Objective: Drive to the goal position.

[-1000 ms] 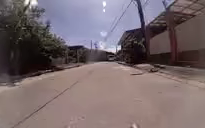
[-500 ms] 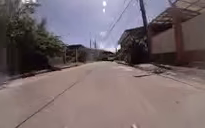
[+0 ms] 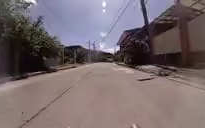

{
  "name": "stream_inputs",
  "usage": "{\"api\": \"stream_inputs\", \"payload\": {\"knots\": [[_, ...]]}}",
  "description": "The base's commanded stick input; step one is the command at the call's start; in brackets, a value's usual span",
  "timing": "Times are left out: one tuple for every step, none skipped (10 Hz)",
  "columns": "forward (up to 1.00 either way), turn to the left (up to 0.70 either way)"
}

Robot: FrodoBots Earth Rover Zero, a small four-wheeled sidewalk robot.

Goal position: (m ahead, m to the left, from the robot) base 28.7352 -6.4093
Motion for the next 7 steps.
{"api": "stream_inputs", "payload": {"knots": [[1.0, 0.0], [1.0, 0.0], [1.0, 0.0], [1.0, 0.0], [1.0, -0.24], [1.0, -0.27], [1.0, -0.02]]}}
